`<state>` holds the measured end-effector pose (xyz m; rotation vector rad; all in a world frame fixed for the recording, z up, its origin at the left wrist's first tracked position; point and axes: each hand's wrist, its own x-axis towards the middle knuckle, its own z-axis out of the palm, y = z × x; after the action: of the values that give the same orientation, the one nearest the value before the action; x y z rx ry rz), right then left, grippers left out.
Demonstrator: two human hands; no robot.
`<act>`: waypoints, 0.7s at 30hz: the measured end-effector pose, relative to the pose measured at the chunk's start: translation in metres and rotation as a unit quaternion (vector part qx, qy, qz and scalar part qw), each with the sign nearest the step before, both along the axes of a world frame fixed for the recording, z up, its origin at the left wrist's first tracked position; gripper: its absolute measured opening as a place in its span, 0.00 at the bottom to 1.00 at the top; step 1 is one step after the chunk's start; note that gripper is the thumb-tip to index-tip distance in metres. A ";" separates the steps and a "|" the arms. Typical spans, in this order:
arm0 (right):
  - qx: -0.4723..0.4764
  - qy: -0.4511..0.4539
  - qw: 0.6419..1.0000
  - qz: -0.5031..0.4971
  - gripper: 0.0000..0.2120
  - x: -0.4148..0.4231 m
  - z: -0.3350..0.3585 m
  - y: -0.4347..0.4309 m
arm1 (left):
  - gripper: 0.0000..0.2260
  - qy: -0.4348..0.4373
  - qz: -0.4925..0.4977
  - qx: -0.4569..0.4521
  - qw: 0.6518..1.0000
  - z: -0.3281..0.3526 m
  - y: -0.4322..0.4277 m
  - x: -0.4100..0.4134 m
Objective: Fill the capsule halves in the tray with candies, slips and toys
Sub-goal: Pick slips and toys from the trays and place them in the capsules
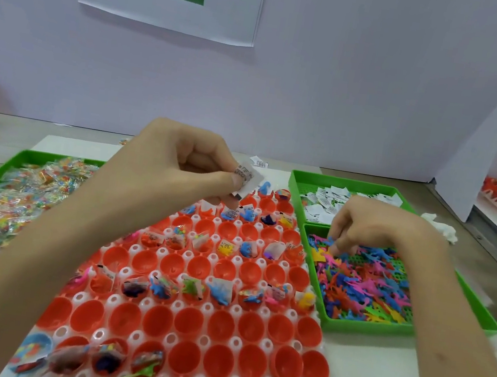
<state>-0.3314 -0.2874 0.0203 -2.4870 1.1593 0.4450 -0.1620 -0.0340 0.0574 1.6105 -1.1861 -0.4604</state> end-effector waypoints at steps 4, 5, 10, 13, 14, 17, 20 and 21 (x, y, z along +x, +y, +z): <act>0.002 -0.030 1.000 0.000 0.03 -0.009 0.004 -0.009 | 0.03 0.014 0.010 0.005 1.000 -0.002 -0.001 0.002; -0.004 -0.040 0.999 0.003 0.02 -0.010 0.006 -0.010 | 0.03 0.020 0.012 0.006 1.000 -0.003 -0.002 0.003; -0.048 -0.086 0.995 0.017 0.07 -0.013 0.013 -0.015 | 0.03 0.034 0.024 0.014 0.999 -0.006 -0.004 0.006; -0.036 -0.091 0.995 0.025 0.06 -0.012 0.013 -0.016 | 0.02 0.040 0.024 0.011 0.999 -0.007 -0.004 0.007; -0.032 -0.086 0.995 0.029 0.06 -0.013 0.014 -0.016 | 0.02 0.041 0.024 0.010 0.999 -0.007 -0.004 0.007; -0.018 -0.086 0.996 0.036 0.06 -0.014 0.016 -0.016 | 0.02 0.043 0.021 0.011 0.999 -0.007 -0.004 0.007; -0.018 -0.117 0.992 0.041 0.06 -0.013 0.022 -0.010 | 0.03 0.051 0.017 0.010 0.998 -0.007 -0.004 0.007; -0.015 -0.141 0.989 0.048 0.05 -0.013 0.026 -0.006 | 0.03 0.057 0.017 0.009 0.998 -0.007 -0.004 0.006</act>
<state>-0.3447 -0.2932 0.0462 -2.5380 0.9436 0.0953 -0.1556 -0.0383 0.0499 1.5954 -1.0699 -0.5356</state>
